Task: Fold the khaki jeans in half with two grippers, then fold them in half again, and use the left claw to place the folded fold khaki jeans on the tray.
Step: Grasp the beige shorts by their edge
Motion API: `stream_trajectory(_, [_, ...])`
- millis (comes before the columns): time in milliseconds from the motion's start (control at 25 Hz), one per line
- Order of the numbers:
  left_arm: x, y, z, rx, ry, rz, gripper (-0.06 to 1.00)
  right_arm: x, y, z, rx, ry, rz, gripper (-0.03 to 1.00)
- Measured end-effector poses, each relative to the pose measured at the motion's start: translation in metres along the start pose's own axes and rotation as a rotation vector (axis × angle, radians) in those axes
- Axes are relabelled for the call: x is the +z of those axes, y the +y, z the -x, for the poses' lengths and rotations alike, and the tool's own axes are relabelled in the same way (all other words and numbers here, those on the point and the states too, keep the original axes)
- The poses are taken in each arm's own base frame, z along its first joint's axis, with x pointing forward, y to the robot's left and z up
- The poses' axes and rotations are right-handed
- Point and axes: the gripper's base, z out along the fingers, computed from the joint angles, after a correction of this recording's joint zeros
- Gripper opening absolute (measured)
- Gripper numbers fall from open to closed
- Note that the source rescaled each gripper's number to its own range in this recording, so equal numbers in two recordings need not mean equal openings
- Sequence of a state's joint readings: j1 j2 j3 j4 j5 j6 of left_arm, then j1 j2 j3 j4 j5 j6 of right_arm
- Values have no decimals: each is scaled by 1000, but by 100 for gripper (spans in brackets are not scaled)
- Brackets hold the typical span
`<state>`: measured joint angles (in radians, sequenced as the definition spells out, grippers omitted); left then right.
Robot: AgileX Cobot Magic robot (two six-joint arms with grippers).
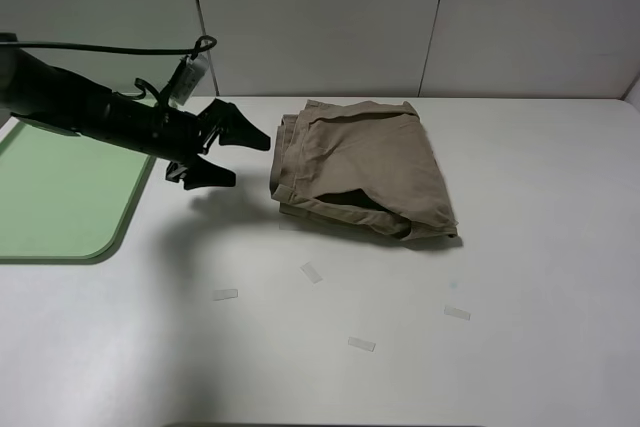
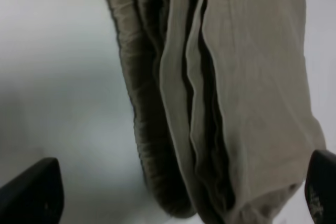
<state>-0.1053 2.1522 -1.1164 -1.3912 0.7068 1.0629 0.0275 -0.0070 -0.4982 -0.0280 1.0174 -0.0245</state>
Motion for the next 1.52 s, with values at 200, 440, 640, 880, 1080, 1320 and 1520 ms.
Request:
stream_trajectory(200, [19, -2, 3, 13, 9, 5, 94, 0, 0, 0, 0, 0, 0, 100])
stream_trajectory(440, [35, -9, 3, 44, 28, 3, 94, 0, 0, 0, 0, 0, 0, 100])
stream_trajectory(640, [42, -13, 1, 59, 34, 11, 94, 0, 0, 0, 0, 0, 0, 100])
stream_trajectory(880, [47, -14, 0, 73, 24, 49, 94, 0, 0, 0, 1, 0, 2, 100])
stream_trajectory(1080, [52, -19, -2, 87, 21, 62, 93, 0, 0, 0, 1, 0, 2, 100])
stream_trajectory(1320, [56, -22, -3, 94, 20, 71, 93, 0, 0, 0, 1, 0, 2, 100])
stream_trajectory(1520, [61, -27, -6, 103, 18, 72, 93, 0, 0, 0, 1, 0, 2, 100])
